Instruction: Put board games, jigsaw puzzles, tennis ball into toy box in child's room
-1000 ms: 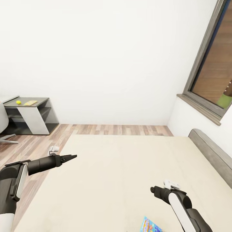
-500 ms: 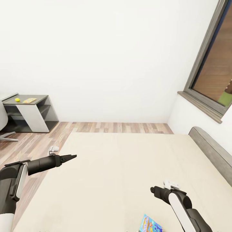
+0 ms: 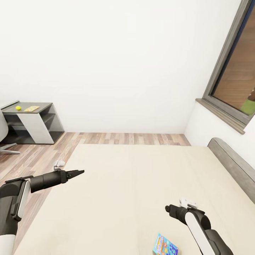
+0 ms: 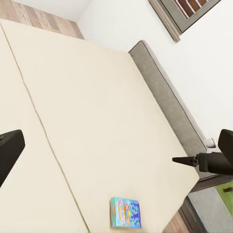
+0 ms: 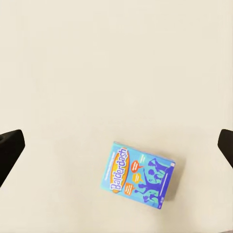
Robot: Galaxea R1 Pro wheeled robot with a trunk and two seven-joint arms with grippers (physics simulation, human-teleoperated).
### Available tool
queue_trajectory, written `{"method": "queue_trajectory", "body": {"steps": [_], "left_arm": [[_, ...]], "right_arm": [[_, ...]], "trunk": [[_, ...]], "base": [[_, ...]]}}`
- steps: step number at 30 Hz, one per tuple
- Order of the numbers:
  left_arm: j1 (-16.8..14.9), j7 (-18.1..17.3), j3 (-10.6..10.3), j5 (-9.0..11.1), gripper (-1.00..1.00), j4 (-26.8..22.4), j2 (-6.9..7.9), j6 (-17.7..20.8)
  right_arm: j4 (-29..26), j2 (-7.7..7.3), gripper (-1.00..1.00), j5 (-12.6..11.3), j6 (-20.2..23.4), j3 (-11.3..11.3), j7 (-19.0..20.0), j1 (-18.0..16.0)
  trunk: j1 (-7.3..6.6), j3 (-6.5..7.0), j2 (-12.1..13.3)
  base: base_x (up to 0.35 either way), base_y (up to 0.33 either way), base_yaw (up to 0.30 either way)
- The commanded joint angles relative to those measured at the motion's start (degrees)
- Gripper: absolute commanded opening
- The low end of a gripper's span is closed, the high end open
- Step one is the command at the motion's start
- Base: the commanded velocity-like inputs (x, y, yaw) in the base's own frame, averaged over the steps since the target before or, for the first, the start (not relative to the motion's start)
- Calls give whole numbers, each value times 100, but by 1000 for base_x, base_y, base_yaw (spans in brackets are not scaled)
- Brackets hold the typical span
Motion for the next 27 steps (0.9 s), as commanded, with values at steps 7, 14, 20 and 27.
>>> {"method": "queue_trajectory", "body": {"steps": [7,14,20,27], "left_arm": [[-6,-29,5,-10,100,-1,0,59],[-5,-29,5,-10,100,0,0,67],[-5,-29,11,-10,100,0,1,67],[-6,-29,13,-10,100,-1,0,68]], "right_arm": [[-9,-6,100,-57,4,14,-50,-3],[-8,-6,100,-56,-1,14,-48,-1],[-14,-6,100,-56,-1,14,-50,0],[-16,-6,100,-56,-1,14,-51,3]], "trunk": [[3,-14,-12],[3,-14,-12],[3,-14,-12],[3,-14,-12]], "base": [[0,0,0],[0,0,-24],[-4,0,-10],[-65,0,-2]]}}
